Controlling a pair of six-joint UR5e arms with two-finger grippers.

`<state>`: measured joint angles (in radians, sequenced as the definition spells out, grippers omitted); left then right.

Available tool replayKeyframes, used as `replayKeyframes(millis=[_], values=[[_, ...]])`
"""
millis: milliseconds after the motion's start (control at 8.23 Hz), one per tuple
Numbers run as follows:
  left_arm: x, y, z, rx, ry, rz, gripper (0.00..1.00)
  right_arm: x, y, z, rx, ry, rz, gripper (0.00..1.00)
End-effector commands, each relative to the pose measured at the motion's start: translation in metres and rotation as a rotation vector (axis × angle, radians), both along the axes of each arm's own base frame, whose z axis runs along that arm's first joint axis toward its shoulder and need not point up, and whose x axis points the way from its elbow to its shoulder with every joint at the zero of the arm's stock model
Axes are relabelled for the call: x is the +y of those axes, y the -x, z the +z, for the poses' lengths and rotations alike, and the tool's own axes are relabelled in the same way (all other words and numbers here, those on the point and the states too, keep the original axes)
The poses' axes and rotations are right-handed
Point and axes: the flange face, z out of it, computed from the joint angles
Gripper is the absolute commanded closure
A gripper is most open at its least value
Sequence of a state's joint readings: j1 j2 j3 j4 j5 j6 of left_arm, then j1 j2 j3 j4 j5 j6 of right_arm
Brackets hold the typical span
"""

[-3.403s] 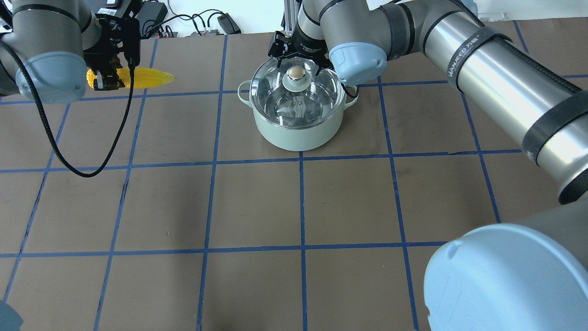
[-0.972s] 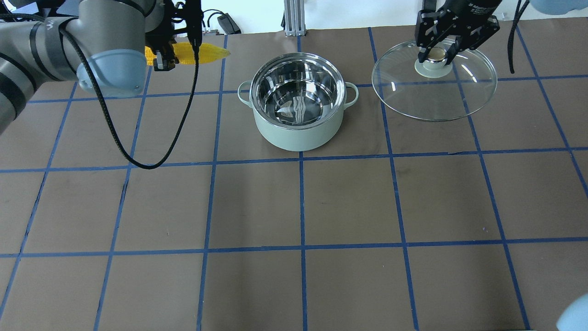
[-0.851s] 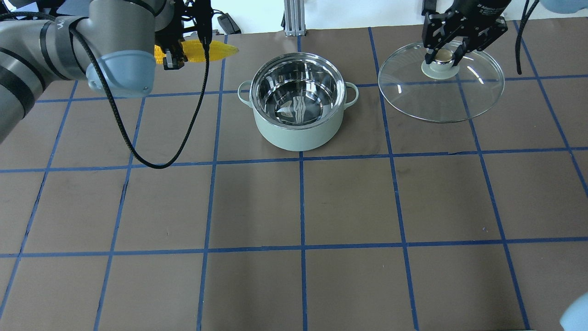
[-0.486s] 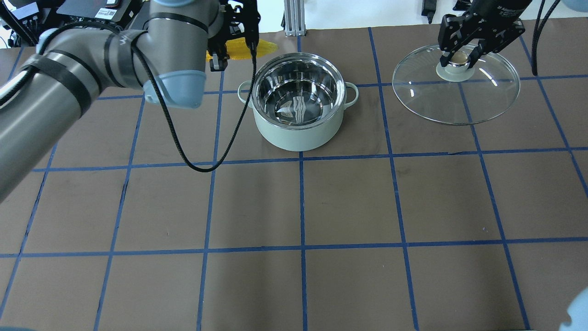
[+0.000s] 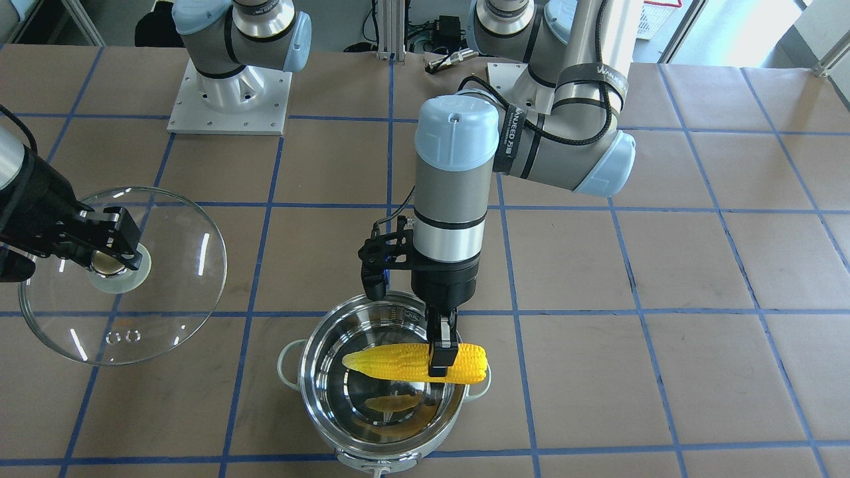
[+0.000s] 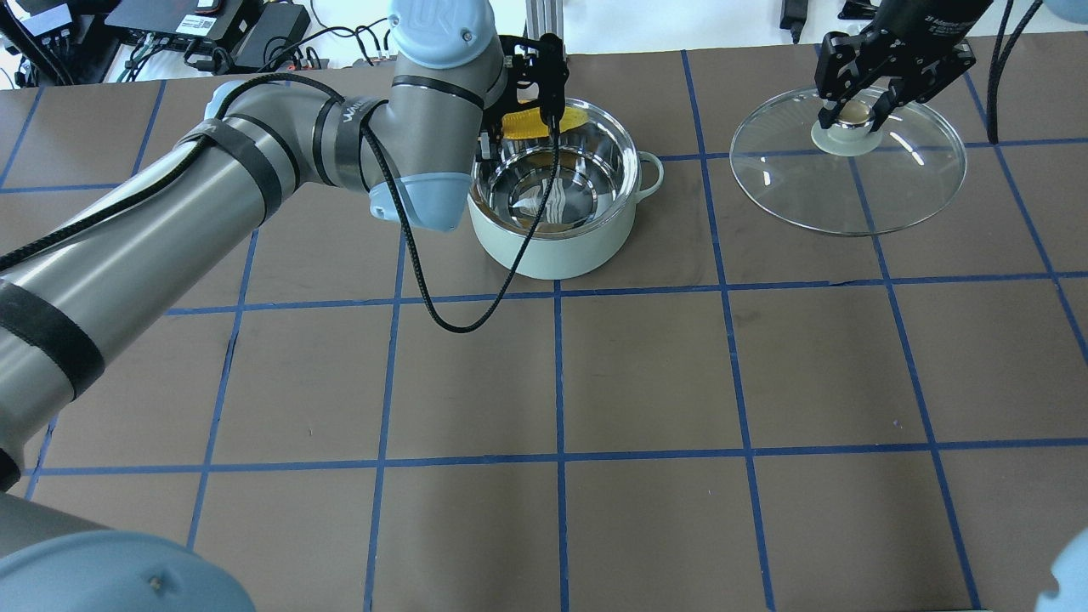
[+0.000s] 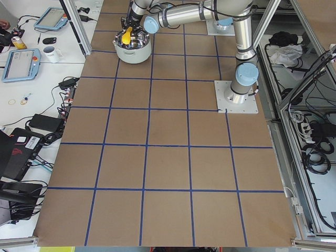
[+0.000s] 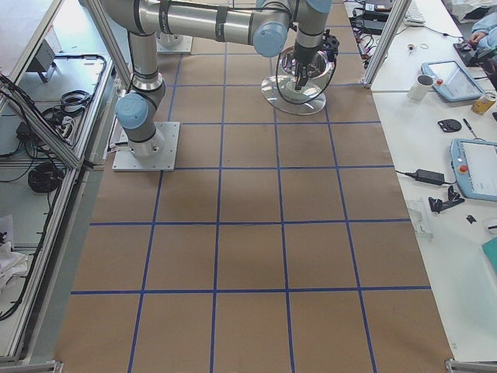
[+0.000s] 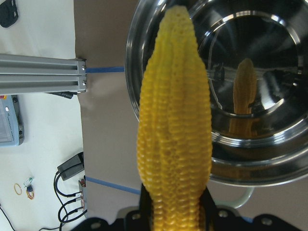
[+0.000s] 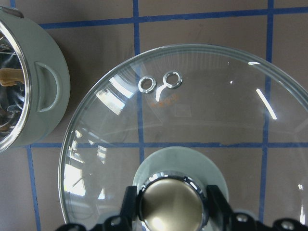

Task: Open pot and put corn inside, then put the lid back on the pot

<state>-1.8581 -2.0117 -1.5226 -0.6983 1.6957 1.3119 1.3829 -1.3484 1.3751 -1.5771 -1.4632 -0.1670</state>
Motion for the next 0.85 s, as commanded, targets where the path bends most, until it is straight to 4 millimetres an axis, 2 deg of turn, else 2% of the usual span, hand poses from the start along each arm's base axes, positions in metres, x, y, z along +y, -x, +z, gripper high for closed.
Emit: replayKeyframes(millis=[0, 122, 243, 365, 486, 729], values=[[0.001, 0.031, -0.034, 0.068, -0.042, -0.057, 1.00, 0.001, 0.000, 0.000, -0.001, -0.001, -0.001, 0.86], [0.000, 0.031, -0.038, 0.067, -0.048, -0.057, 1.00, 0.001, 0.000, 0.000, -0.001, -0.001, -0.001, 0.87], [0.000, 0.031, -0.038, 0.064, -0.049, -0.057, 0.29, 0.001, 0.000, 0.000, 0.000, -0.001, -0.001, 0.87], [0.001, 0.030, -0.036, 0.059, -0.044, -0.056, 0.12, 0.001, 0.000, 0.000, 0.000, -0.003, -0.001, 0.87], [0.002, 0.030, -0.031, 0.060, -0.037, -0.054, 0.00, 0.001, 0.000, 0.000, -0.001, -0.006, -0.001, 0.87], [0.006, 0.026, -0.008, 0.066, -0.005, -0.050, 0.00, 0.002, 0.001, -0.001, 0.003, -0.009, 0.000, 0.86]])
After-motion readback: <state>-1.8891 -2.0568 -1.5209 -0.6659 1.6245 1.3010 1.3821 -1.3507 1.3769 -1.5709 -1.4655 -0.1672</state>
